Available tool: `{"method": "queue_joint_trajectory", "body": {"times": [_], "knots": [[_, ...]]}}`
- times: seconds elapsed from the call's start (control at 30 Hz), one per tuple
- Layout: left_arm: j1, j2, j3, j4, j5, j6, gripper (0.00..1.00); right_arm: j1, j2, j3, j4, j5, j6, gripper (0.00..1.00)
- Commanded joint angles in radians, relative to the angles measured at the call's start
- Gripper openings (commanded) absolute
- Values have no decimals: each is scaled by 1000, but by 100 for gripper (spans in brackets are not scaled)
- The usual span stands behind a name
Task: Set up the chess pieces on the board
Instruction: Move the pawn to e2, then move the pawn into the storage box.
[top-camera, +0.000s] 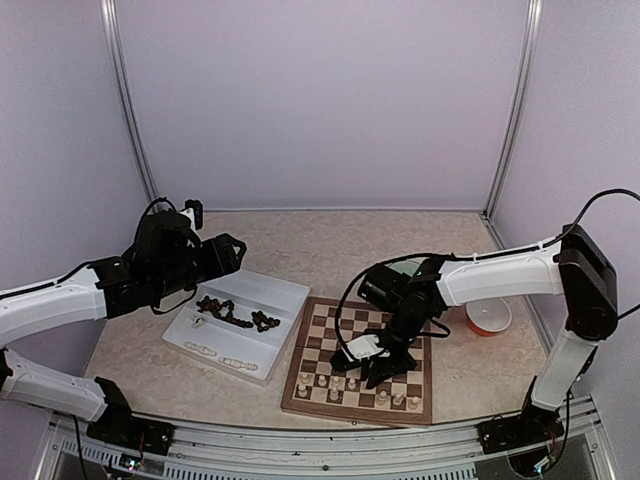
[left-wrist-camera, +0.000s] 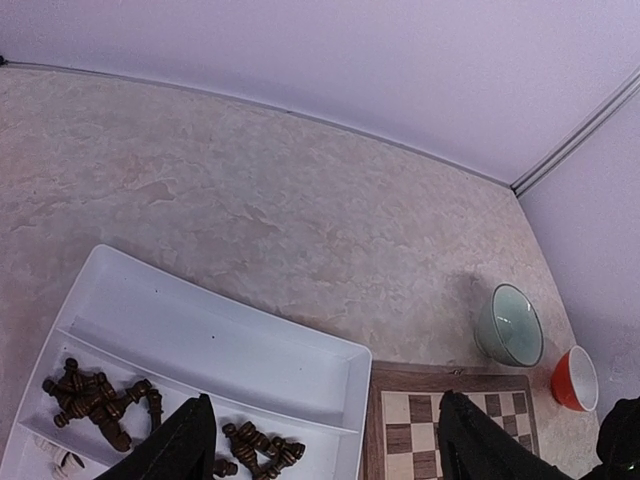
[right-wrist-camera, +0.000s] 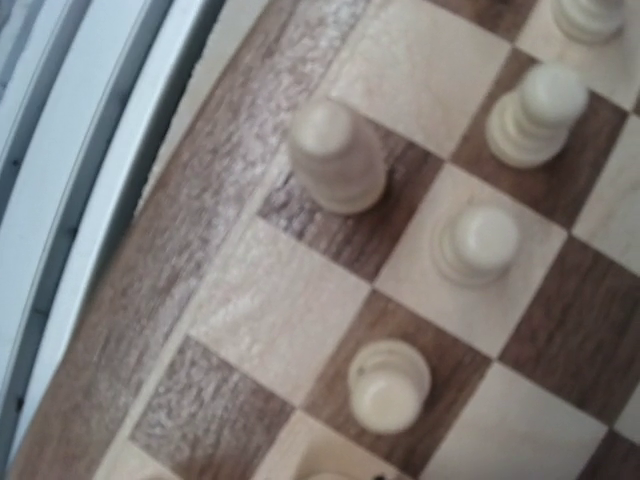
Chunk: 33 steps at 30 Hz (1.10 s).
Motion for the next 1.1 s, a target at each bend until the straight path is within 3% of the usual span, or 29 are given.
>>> {"method": "queue_joint_trajectory", "body": {"times": [0.0, 0.17, 0.33, 0.47, 0.63, 0.8, 1.07], "knots": [[-3, 5, -8, 14, 11, -4, 76, 13, -22, 25, -12, 20, 11, 26], [-6, 13, -1, -63, 27, -32, 75, 5, -94, 73, -48, 28, 6, 35], [-45, 53, 11, -253, 37, -145, 63, -52, -150, 126, -49, -10, 29, 36], [-87, 113, 33, -430, 22, -216, 56, -140, -192, 109, 39, -52, 83, 37], [-42, 162, 35, -596, -21, -244, 53, -232, -255, 42, 157, -80, 157, 37], [64, 172, 33, -589, -7, -171, 55, -233, -292, 7, 183, -54, 154, 38], [132, 269, 26, -542, 12, -28, 55, -233, -305, -24, 195, -46, 146, 38]]}}
